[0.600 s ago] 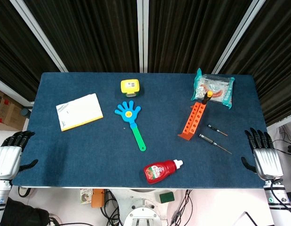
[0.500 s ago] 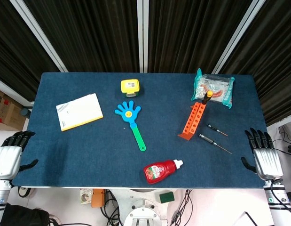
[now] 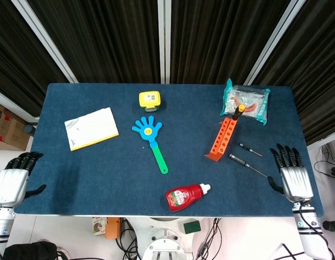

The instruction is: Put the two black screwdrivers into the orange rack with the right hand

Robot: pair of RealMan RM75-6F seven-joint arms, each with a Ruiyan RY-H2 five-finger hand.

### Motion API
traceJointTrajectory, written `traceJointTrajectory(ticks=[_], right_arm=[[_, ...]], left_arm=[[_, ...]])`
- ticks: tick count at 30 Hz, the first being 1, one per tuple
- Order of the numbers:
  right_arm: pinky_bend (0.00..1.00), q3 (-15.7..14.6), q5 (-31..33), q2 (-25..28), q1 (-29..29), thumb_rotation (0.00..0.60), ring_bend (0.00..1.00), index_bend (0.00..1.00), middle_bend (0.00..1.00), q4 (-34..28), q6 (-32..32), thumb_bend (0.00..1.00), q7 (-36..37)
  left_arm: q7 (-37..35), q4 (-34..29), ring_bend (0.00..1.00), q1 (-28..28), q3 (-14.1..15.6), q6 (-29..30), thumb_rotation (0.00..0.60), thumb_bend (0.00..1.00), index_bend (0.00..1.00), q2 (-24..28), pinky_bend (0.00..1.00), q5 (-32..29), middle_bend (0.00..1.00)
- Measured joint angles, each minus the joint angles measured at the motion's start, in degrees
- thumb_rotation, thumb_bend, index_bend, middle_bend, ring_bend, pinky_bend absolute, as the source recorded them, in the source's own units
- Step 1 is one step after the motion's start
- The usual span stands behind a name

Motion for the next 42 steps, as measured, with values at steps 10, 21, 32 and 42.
traceJointTrajectory(ticks=[10,21,32,42], right_arm=[[0.00,2.44,7.62,-9.95,5.06,0.600,0.00,0.33,0.03,2.61,-6.74,0.39,-8.92],[0.00,6.41,18.06,-18.97,9.84,0.600,0.00,0.36,0.05,10.90,-11.04,0.40,-15.33],[0.00,7.53,20.13,-21.55,11.77,0.600,0.00,0.42,0.08,13.27,-12.46,0.40,-11.62],[0.00,7.67,21.75,-23.46,13.23,0.600,0.00,0.49,0.08,15.07,-12.99,0.41,-11.74]], left_arm=[[-1.53,0.32,0.14,-0.15,0.11,-0.60,0.600,0.00,0.18,0.45,0.25,-0.07,0.19],[-3.38,0.75,0.14,-0.22,0.40,-0.76,0.600,0.00,0.18,1.03,0.25,0.50,0.20],[-3.73,0.85,0.14,-0.55,0.34,-1.52,0.600,0.00,0.18,1.19,0.25,0.13,0.20],[-3.86,0.81,0.14,-0.46,0.31,-1.27,0.600,0.00,0.18,1.28,0.25,0.08,0.20]])
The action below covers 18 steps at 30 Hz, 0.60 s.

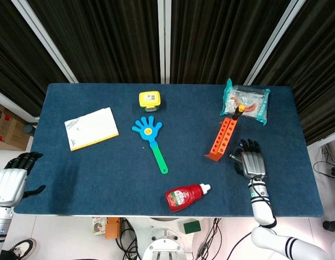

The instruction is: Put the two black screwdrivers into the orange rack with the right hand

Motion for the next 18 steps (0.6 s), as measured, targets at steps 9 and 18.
traceJointTrajectory(ticks=[9,18], right_arm=[[0.00,-0.50,-2.21,-0.52,-0.14,0.600,0.00,0.59,0.08,1.29,1.81,0.51,3.42],[0.00,-1.33,-6.78,4.27,-2.40,0.600,0.00,0.61,0.09,-3.54,4.41,0.50,13.06]], left_arm=[[0.15,-0.11,0.14,0.00,0.00,-0.11,0.600,0.00,0.18,0.05,0.25,-0.20,0.20],[0.62,-0.34,0.14,-0.02,0.04,-0.25,0.600,0.00,0.18,0.02,0.25,-0.33,0.20]])
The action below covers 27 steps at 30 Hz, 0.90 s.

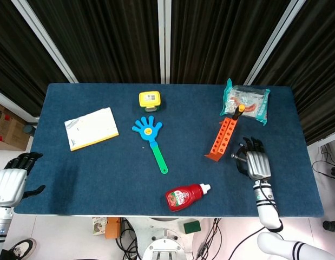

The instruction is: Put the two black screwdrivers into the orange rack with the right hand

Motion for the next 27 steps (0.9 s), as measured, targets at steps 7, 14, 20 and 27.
traceJointTrajectory(ticks=[7,14,20,27], right_arm=[[0.00,-0.36,-6.16,5.08,-2.81,0.600,0.00,0.62,0.09,-4.40,3.78,0.50,16.59],[0.00,1.04,-13.46,6.96,-4.51,0.600,0.00,0.63,0.09,-5.67,10.75,0.49,38.46],[0.00,3.70,-15.23,7.58,-4.48,0.600,0.00,0.63,0.10,-7.95,13.29,0.47,49.23],[0.00,6.75,-14.18,8.33,-2.84,0.600,0.00,0.63,0.10,-11.00,12.60,0.44,52.44]], left_arm=[[0.82,-0.16,0.14,-0.47,0.02,-1.14,0.600,0.00,0.18,-0.20,0.25,-0.42,0.20],[1.58,-0.42,0.14,-0.77,0.05,-1.64,0.600,0.00,0.18,-0.43,0.26,-0.70,0.20],[1.42,-0.38,0.14,-0.77,-0.20,-1.71,0.600,0.00,0.18,-0.39,0.26,-1.33,0.20],[0.97,-0.23,0.14,-0.77,-0.24,-1.64,0.600,0.00,0.18,-0.25,0.26,-1.38,0.20]])
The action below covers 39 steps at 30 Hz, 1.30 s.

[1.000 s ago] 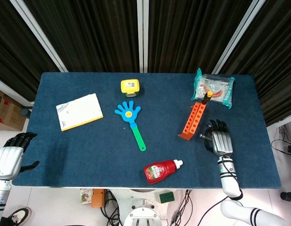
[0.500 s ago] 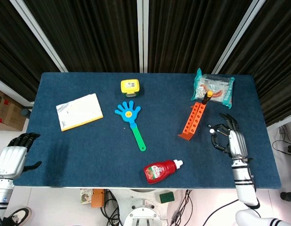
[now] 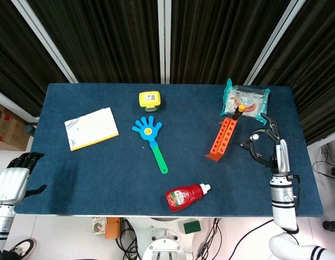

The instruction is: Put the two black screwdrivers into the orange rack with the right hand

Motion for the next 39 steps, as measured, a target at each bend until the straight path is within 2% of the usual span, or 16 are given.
traceJointTrajectory(ticks=[6,15,30,39], right_arm=[[0.00,2.03,2.42,0.16,2.73,0.600,0.00,0.63,0.10,-0.49,-4.33,0.43,5.16],[0.00,4.25,5.93,-1.80,5.56,0.600,0.00,0.63,0.10,1.82,-6.19,0.43,1.63],[0.00,5.36,8.82,-1.91,7.19,0.600,0.00,0.63,0.10,3.96,-9.39,0.43,1.92],[0.00,4.92,9.28,-2.14,7.51,0.600,0.00,0.63,0.10,4.21,-9.94,0.43,0.67]], left_arm=[[0.03,-0.05,0.14,0.10,0.07,0.21,0.600,0.00,0.18,-0.01,0.26,0.08,0.20],[-0.09,-0.01,0.14,-0.03,-0.13,-0.10,0.600,0.00,0.18,0.04,0.26,-0.45,0.20],[0.33,-0.06,0.14,-0.21,-0.26,-0.52,0.600,0.00,0.18,-0.07,0.26,-1.11,0.20],[0.36,-0.03,0.14,-0.37,-0.35,-0.87,0.600,0.00,0.18,-0.04,0.26,-1.45,0.20]])
